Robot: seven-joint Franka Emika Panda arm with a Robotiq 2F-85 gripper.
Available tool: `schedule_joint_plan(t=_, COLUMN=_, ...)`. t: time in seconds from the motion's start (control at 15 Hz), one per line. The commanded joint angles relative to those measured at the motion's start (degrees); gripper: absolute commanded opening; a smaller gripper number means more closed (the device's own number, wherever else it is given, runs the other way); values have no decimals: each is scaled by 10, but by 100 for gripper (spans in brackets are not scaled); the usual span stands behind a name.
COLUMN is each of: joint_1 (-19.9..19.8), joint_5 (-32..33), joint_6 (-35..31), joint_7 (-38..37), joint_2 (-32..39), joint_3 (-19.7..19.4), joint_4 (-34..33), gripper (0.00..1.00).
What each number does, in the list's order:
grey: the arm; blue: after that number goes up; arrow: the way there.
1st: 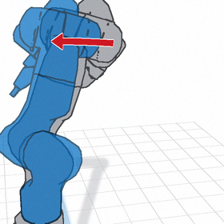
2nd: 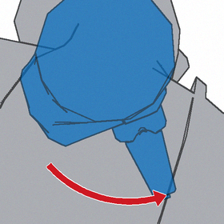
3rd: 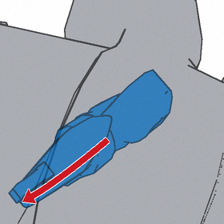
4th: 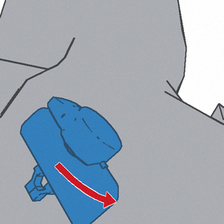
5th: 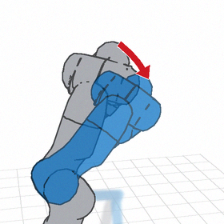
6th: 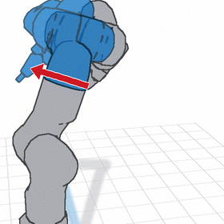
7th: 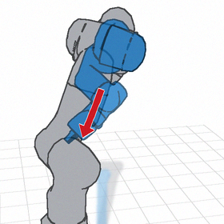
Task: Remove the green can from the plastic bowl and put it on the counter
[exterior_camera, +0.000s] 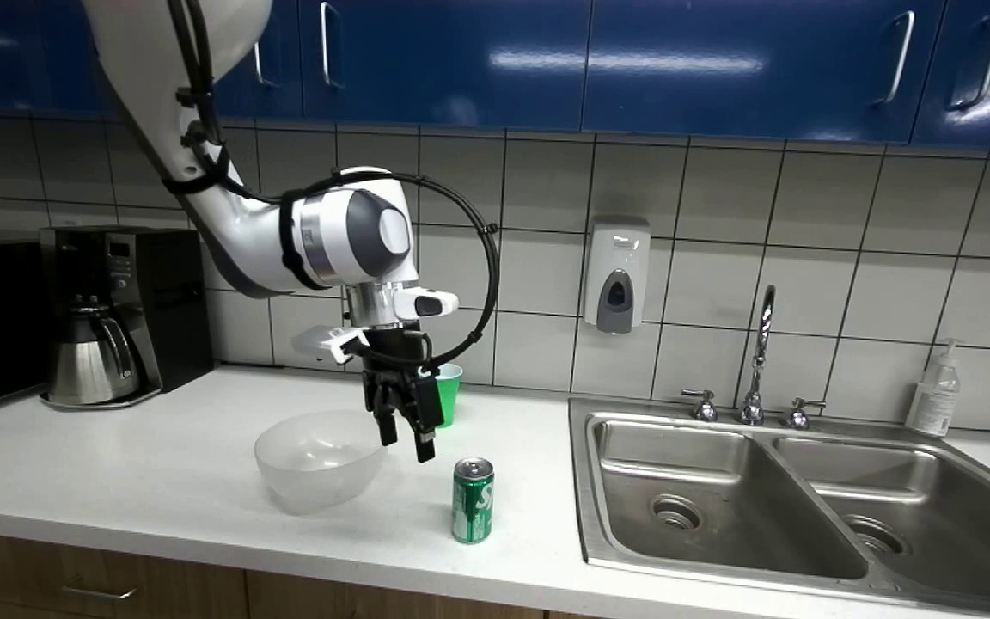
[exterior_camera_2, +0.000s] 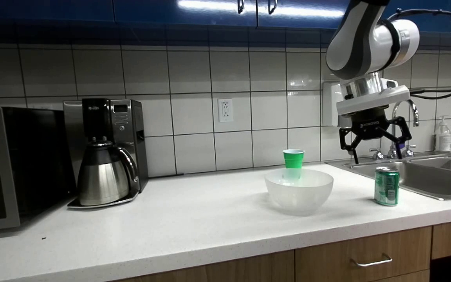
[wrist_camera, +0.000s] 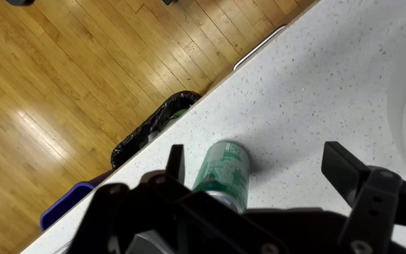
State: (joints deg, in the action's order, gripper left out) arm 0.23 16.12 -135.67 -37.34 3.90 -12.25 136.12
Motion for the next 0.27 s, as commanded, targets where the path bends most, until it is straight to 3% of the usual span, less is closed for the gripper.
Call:
schedule_joint_plan(t=0.0, joint_1=-18, joint_5=1, joint_6=3, joint_7=-1, joint_2=-3, joint_3=21, joint_4=3, gripper=100)
schedule_joint_plan(t=0.2, joint_1=-19, joint_5=1, joint_6=1, joint_7=-1, joint_2=1, joint_3=21, joint_4=2, gripper=100)
